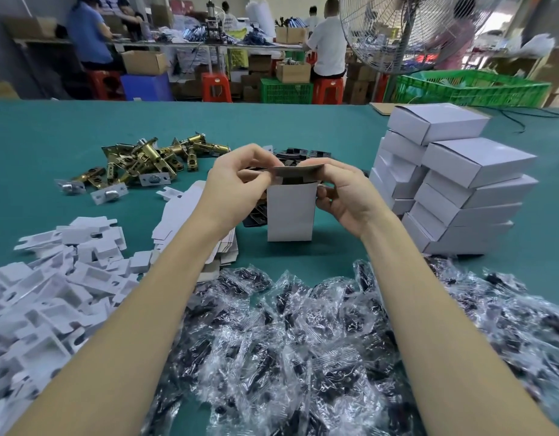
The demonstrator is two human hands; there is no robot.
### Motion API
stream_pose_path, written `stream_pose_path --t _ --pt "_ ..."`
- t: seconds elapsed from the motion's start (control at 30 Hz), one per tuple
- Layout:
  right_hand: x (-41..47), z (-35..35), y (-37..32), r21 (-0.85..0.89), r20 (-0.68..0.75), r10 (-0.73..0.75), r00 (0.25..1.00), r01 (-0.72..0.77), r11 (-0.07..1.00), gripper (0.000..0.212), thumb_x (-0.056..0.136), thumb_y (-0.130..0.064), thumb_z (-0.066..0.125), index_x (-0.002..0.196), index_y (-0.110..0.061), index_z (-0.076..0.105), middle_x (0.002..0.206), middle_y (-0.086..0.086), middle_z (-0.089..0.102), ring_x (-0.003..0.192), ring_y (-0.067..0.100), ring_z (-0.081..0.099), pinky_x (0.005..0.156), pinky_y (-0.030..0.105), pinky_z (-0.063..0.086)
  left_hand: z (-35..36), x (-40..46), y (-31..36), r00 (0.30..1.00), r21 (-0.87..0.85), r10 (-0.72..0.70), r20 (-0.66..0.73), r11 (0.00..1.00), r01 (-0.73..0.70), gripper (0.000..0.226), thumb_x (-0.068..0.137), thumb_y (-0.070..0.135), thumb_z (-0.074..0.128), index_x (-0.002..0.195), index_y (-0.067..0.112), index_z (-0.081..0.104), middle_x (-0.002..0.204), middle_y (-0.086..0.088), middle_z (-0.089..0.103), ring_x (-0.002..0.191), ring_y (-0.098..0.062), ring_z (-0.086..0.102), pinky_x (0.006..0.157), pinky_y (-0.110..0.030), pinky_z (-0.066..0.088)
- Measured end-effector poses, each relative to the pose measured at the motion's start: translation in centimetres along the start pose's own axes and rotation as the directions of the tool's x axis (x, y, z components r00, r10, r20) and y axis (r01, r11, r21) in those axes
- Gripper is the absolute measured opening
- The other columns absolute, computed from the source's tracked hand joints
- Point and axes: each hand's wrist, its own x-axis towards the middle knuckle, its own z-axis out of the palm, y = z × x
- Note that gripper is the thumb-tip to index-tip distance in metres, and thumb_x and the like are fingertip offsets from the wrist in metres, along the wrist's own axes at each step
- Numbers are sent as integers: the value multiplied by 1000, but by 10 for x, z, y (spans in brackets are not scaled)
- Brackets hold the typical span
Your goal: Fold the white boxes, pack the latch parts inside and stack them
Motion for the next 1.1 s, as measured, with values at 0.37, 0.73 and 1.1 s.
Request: stream_pose_path --t 0.37,0.73,1.1 --pt "-2 -18 1 -13 207 -17 978 20 1000 31 79 -25 58 100 -19 81 83 -2 66 63 10 46 68 20 51 -8 0 -4 993 -96 -39 109 994 50 10 93 24 76 97 15 73 94 1 78 88 -7 71 82 -24 57" --pt "-5 -23 5 -117 225 -152 962 181 976 22 96 -15 70 110 -28 80 89 -8 73 61 7 47 68 21 56 -6 0 -6 998 -89 -11 58 996 17 10 92 10 74 98 18 77 95 -2 79 90 -10 73 82 -27 60" --pt "0 -26 16 -27 222 -124 967 133 991 20 87 -22 75 105 -26 82 94 -2 71 62 5 50 65 19 52 -10 -2 -12 992 -44 90 93 995 -86 10 95 12 72 103 17 77 101 5 79 98 -10 73 91 -28 58"
